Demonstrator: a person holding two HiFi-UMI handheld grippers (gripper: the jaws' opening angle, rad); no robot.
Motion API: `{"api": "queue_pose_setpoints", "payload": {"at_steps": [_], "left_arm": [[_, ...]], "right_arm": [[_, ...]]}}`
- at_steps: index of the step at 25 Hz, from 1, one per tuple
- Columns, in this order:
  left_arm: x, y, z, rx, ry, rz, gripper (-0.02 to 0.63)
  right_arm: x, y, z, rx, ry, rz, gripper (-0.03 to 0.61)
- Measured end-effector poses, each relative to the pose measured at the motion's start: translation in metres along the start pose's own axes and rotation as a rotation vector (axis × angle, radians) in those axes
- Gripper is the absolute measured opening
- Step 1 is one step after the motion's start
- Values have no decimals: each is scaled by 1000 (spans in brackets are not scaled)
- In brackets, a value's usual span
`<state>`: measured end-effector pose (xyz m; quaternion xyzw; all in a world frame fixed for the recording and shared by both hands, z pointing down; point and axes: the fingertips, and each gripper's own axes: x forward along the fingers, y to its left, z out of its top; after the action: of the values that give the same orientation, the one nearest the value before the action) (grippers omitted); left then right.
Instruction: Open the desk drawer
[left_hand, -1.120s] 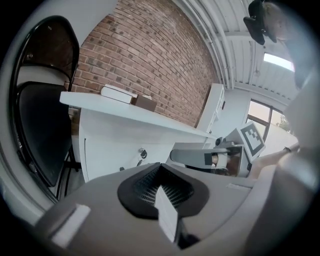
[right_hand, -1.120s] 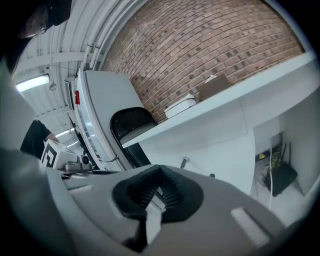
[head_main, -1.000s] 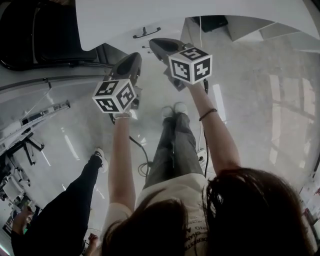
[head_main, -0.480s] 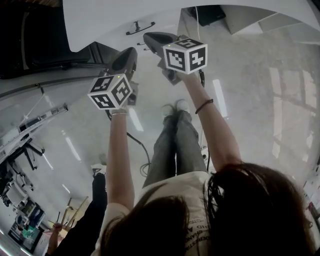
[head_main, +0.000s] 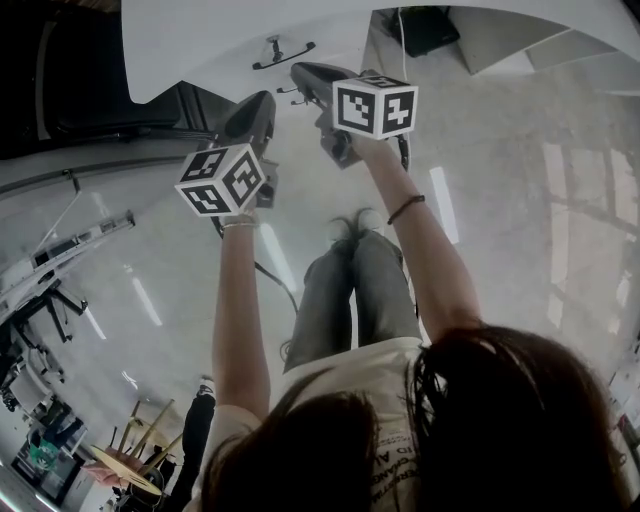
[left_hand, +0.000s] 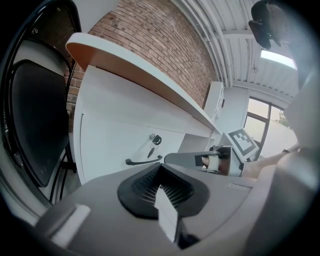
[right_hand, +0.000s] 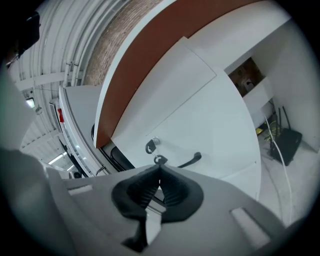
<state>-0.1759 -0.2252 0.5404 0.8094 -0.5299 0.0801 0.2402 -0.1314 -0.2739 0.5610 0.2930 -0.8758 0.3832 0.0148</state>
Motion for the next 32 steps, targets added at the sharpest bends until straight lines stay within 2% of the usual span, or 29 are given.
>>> {"api": "queue_pose_setpoints", "payload": {"at_steps": [9, 19, 32], "left_arm": [[9, 4, -15, -2, -29, 11, 2], [17, 11, -19, 2, -45, 21, 2], [27, 24, -23, 27, -25, 25, 2]], "right_arm": [[8, -24, -9, 133, -50, 4, 45], [21, -39, -9, 217, -72, 2, 101], [41, -44, -1, 363, -117, -1, 95]]}}
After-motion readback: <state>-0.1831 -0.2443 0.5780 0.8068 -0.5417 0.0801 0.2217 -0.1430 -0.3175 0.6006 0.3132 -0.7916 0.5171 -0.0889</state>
